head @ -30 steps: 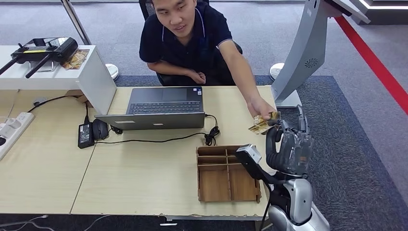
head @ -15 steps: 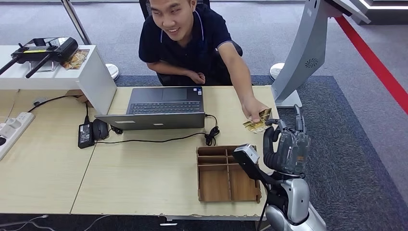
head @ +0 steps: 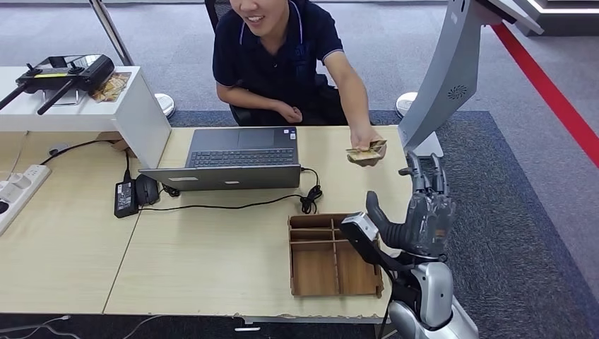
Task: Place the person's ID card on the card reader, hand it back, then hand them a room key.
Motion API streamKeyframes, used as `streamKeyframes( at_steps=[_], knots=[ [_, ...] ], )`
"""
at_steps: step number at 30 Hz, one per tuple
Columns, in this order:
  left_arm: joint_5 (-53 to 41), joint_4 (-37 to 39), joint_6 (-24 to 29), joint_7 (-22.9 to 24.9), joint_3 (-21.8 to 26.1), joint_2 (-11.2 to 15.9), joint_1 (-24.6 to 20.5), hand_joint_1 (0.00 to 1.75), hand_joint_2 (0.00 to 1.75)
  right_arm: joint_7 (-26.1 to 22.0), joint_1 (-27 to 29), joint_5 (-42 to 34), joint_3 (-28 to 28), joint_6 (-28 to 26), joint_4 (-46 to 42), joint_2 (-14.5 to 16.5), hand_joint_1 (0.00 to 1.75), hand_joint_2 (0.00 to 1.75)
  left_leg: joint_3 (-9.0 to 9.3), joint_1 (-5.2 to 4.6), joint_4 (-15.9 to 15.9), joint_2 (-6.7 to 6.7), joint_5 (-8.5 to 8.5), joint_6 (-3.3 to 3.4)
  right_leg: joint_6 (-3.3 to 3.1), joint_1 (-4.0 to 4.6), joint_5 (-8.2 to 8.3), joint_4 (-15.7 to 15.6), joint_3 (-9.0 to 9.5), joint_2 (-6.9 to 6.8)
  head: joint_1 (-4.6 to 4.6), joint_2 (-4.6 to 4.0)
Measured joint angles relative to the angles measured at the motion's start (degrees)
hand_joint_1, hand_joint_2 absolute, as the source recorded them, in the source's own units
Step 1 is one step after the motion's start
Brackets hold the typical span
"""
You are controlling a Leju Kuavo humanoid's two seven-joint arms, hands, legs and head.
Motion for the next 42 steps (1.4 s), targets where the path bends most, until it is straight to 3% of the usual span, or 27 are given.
streamKeyframes(
  at_steps=[3, 7, 35, 42],
  knots=[
    [-0.04, 0.00, -0.01, 0.01, -0.02, 0.00, 0.00, 0.00, 1.75, 0.00, 0.00, 0.26, -0.05, 0.00, 0.00, 0.08, 0.00, 0.00, 0.01, 0.00, 0.00, 0.00, 0.00, 0.00, 0.00, 0.00, 0.00, 0.00, 0.01, 0.00, 0.00, 0.00],
    [-0.02, 0.00, -0.01, 0.01, -0.02, 0.00, 0.00, 0.00, 1.75, -0.02, 0.03, 0.22, -0.31, 0.01, 0.00, 0.14, 0.00, 1.75, 0.01, 0.00, 0.00, 0.00, 0.00, 0.00, 0.00, 0.00, 0.00, 0.00, 0.02, 0.00, 0.00, 0.00],
    [1.30, 0.02, 0.35, 0.97, -0.01, 0.00, 0.24, 0.00, 1.75, -8.75, 5.96, -4.48, -8.31, -0.01, -1.27, 6.48, 0.00, 1.75, 0.01, 0.00, 0.00, 0.01, 0.00, 0.00, 0.00, 0.00, 0.00, 0.00, 0.01, 0.00, 0.00, 0.00],
    [1.49, 0.02, 0.34, 1.67, 0.00, 0.00, 0.26, 0.00, 1.75, -17.02, 6.86, -11.45, -12.94, -0.01, -1.17, 10.50, 0.00, 1.75, 0.01, 0.00, 0.00, 0.01, 0.00, 0.00, 0.00, 0.00, 0.00, 0.00, 0.00, 0.00, 0.00, 0.00]
  ],
)
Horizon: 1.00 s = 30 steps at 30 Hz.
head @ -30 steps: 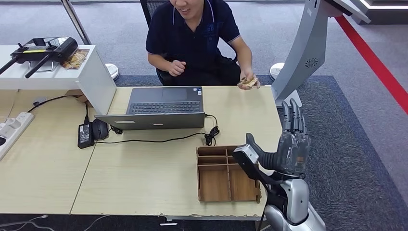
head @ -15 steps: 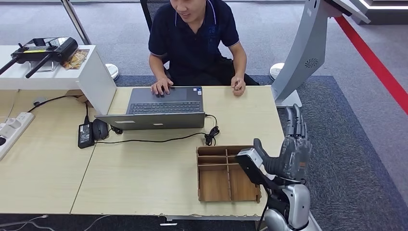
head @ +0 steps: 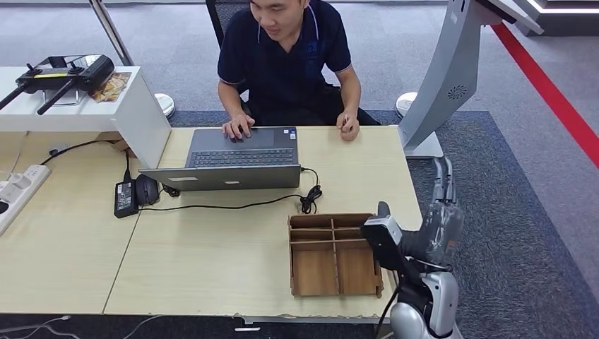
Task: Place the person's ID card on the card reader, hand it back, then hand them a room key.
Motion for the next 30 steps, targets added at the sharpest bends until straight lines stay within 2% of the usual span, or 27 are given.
streamKeyframes(
  at_steps=[6, 14, 30],
  knots=[
    [0.03, 0.00, -0.02, 0.22, 0.00, 0.00, 0.01, 0.00, 1.75, -6.23, 0.21, -7.88, -4.68, 0.00, 0.55, 4.11, 0.00, 1.75, 0.00, 0.00, 0.00, 0.01, 0.00, 0.00, 0.00, 0.00, 0.00, 0.00, 0.00, 0.00, 0.00, 0.00],
    [0.16, 0.00, -0.08, 0.35, 0.00, 0.00, 0.01, 0.00, 1.75, -9.02, 0.22, -15.49, -8.10, 0.00, 1.77, 7.49, 0.00, 1.75, 0.00, 0.00, 0.00, 0.00, 0.00, 0.00, 0.00, 0.00, 0.00, 0.00, 0.00, 0.00, -0.01, -0.01],
    [0.53, 0.00, -0.15, 0.44, 0.00, 0.00, 0.01, 0.00, 1.75, -9.77, 0.81, -14.47, -10.97, -0.02, 2.84, 9.86, 0.00, 1.75, 0.00, 0.00, 0.00, 0.01, 0.00, 0.00, 0.00, 0.00, 0.00, 0.00, 0.00, 0.00, 0.00, 0.00]
  ],
)
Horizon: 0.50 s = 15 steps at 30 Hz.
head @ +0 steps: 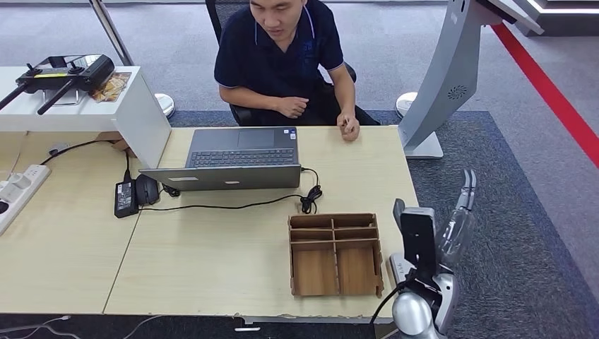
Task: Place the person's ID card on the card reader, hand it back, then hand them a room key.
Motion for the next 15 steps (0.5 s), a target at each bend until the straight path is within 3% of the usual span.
streamKeyframes(
  at_steps=[15],
  knots=[
    [0.14, 0.00, 0.00, 0.45, 0.00, 0.00, 0.00, 0.00, 1.75, -0.33, 0.30, -0.90, -1.55, 0.01, 1.29, 1.11, 0.00, 1.75, 0.00, 0.00, 0.00, 0.00, 0.00, 0.00, 0.00, 0.00, 0.00, 0.00, 0.00, 0.00, 0.00, 0.00]
  ],
)
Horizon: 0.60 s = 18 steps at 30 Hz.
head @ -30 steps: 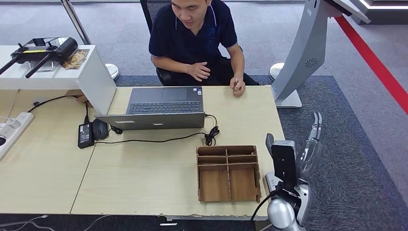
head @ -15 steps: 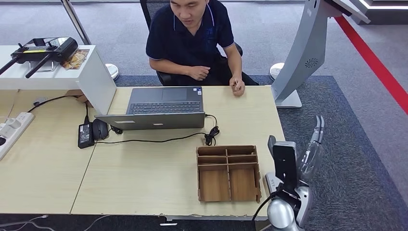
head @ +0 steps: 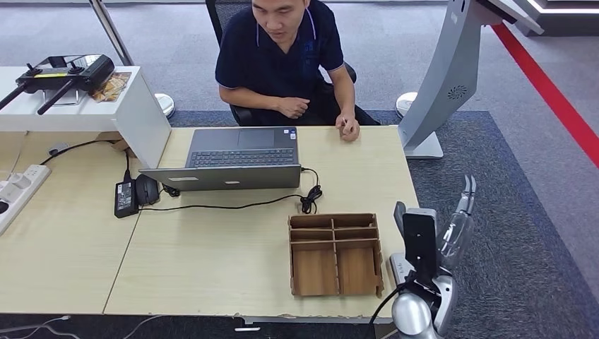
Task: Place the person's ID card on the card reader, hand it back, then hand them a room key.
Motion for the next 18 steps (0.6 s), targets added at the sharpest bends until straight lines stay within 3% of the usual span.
streamKeyframes(
  at_steps=[18],
  knots=[
    [0.36, 0.00, 0.00, 0.08, 0.00, -0.01, 0.00, 0.00, 1.75, 0.44, 0.88, -2.32, -0.87, 0.01, 1.19, 0.03, 0.00, 1.75, 0.00, 0.00, 0.00, 0.00, 0.00, 0.00, 0.00, 0.00, 0.00, 0.00, 0.00, 0.00, 0.00, 0.00]
  ],
)
